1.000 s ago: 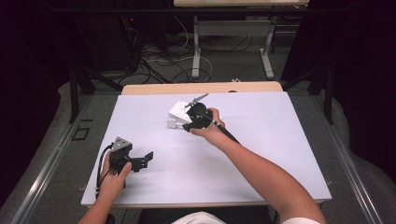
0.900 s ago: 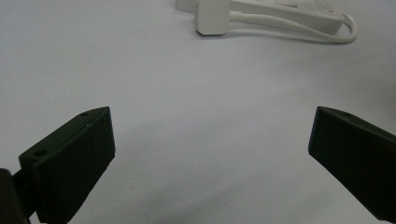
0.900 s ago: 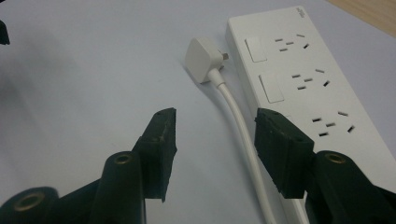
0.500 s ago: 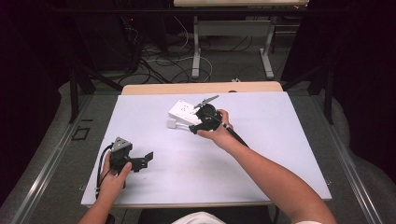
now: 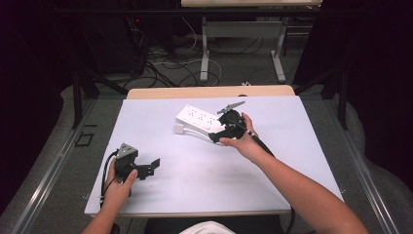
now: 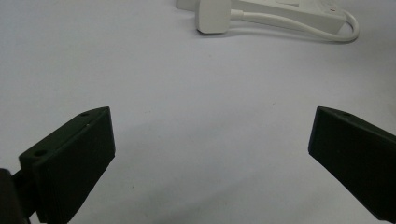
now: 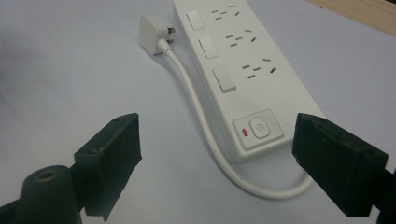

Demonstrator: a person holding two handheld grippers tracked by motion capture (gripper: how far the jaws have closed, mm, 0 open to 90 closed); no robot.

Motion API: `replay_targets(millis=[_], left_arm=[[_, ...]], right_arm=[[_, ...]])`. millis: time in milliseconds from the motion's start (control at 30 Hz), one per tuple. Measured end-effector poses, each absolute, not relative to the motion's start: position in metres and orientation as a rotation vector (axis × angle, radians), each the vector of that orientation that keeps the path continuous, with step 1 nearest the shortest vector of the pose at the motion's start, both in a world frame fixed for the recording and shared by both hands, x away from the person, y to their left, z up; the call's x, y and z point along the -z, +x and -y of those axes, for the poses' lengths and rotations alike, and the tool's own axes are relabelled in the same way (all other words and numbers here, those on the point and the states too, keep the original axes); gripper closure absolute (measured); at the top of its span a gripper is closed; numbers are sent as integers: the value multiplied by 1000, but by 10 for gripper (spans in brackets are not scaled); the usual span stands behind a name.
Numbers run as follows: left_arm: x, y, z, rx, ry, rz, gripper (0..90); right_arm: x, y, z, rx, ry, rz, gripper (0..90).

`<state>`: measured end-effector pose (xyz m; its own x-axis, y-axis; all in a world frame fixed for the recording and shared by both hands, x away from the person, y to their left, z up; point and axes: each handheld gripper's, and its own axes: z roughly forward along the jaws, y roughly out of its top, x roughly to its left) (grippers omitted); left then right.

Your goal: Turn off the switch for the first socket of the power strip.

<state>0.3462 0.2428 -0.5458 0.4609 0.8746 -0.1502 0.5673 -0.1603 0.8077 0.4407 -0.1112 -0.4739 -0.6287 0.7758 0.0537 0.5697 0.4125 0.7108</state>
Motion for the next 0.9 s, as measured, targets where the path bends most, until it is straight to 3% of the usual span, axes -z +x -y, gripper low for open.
replay_targets(millis=[333,900], left_arm=[[546,346,-243,-448,1847,-1222,6],[547,346,-243,-454,1840,-1224,5]], right_arm=[[473,431,138,-1005,1183,-2348,5],[471,401,183,-984,1208,-2274,0]])
